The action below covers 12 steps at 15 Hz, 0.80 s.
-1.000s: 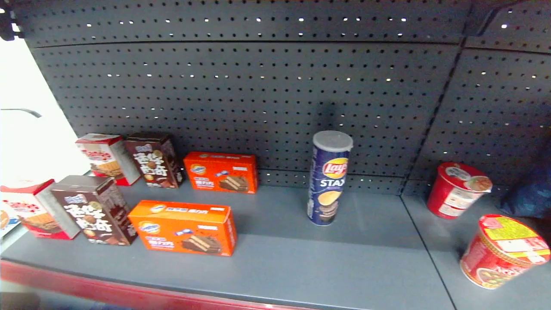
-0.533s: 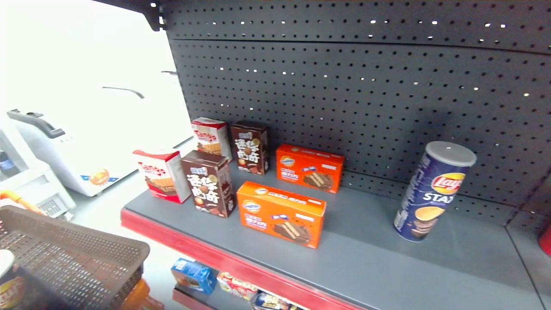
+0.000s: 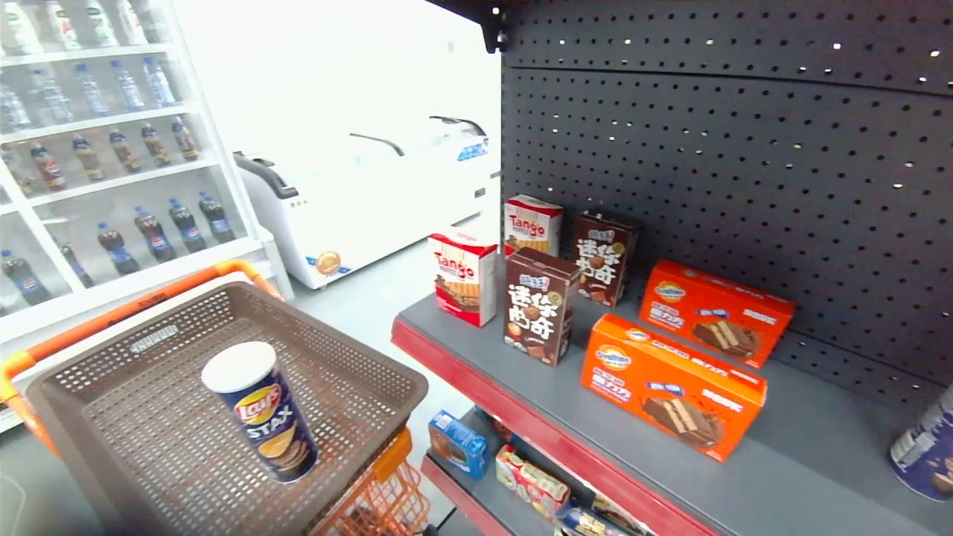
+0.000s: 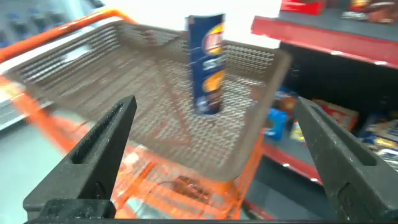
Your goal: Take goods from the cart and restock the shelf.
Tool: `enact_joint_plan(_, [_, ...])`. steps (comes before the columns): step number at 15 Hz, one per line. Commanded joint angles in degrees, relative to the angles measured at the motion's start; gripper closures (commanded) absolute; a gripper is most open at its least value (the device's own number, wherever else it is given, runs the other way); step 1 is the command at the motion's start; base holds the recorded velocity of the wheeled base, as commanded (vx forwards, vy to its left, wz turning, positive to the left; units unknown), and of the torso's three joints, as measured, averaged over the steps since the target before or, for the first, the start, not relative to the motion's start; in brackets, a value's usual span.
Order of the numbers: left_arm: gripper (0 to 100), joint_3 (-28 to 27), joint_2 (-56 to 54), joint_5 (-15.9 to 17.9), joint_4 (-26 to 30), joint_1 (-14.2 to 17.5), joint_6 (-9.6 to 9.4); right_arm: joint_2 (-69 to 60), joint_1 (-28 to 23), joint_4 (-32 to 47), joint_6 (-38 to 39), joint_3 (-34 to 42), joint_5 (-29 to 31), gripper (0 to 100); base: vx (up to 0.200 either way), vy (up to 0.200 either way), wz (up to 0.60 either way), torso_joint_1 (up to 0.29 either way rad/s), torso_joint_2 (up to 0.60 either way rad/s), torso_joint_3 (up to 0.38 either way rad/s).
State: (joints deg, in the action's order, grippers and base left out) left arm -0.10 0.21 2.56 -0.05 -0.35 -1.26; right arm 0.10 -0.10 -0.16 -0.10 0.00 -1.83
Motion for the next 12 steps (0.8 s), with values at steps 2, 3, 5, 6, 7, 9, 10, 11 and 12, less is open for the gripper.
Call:
enact_joint_plan(2, [0, 0.0, 0.1, 0.2, 0.0, 0.0, -0.33, 0.0, 0.0, 0.0, 0.0, 0.0, 0.0, 0, 0.000, 0.000, 0.00, 0.000, 0.00, 0.000])
enact_joint_plan(3, [0, 0.0, 0.1, 0.2, 0.0, 0.0, -0.33, 0.0, 0.0, 0.0, 0.1, 0.0, 0.0, 0, 0.000, 0.000, 0.00, 0.000, 0.00, 0.000])
enact_joint_plan(5, [0, 0.0, 0.1, 0.2, 0.0, 0.0, -0.33, 0.0, 0.0, 0.0, 0.0, 0.0, 0.0, 0, 0.000, 0.000, 0.00, 0.000, 0.00, 0.000])
enact_joint_plan(6, [0, 0.0, 0.1, -0.3, 0.0, 0.0, -0.41, 0.0, 0.0, 0.0, 0.1, 0.0, 0.0, 0, 0.000, 0.000, 0.00, 0.000, 0.00, 0.000])
enact_joint_plan(7, [0, -0.3, 0.0, -0.7, -0.2, 0.1, -1.21, 0.0, 0.0, 0.0, 0.0, 0.0, 0.0, 0, 0.000, 0.000, 0.00, 0.000, 0.00, 0.000])
enact_joint_plan(9, [0, -6.2, 2.3, -1.1, 2.9, -0.1, -7.88, 0.0, 0.0, 0.0, 0.0, 0.0, 0.0, 0, 0.000, 0.000, 0.00, 0.000, 0.00, 0.000])
enact_joint_plan(10, [0, -11.9, 8.1, -1.1, 7.5, -0.1, -8.76, 0.0, 0.0, 0.0, 0.1, 0.0, 0.0, 0, 0.000, 0.000, 0.00, 0.000, 0.00, 0.000])
enact_joint_plan(11, [0, -17.6, 14.5, -0.7, 10.5, -0.1, -9.03, 0.0, 0.0, 0.0, 0.0, 0.0, 0.0, 0, 0.000, 0.000, 0.00, 0.000, 0.00, 0.000])
enact_joint_plan(12, [0, -20.6, 21.2, -0.8, 11.1, -0.3, -8.85, 0.0, 0.0, 0.0, 0.0, 0.0, 0.0, 0, 0.000, 0.000, 0.00, 0.000, 0.00, 0.000])
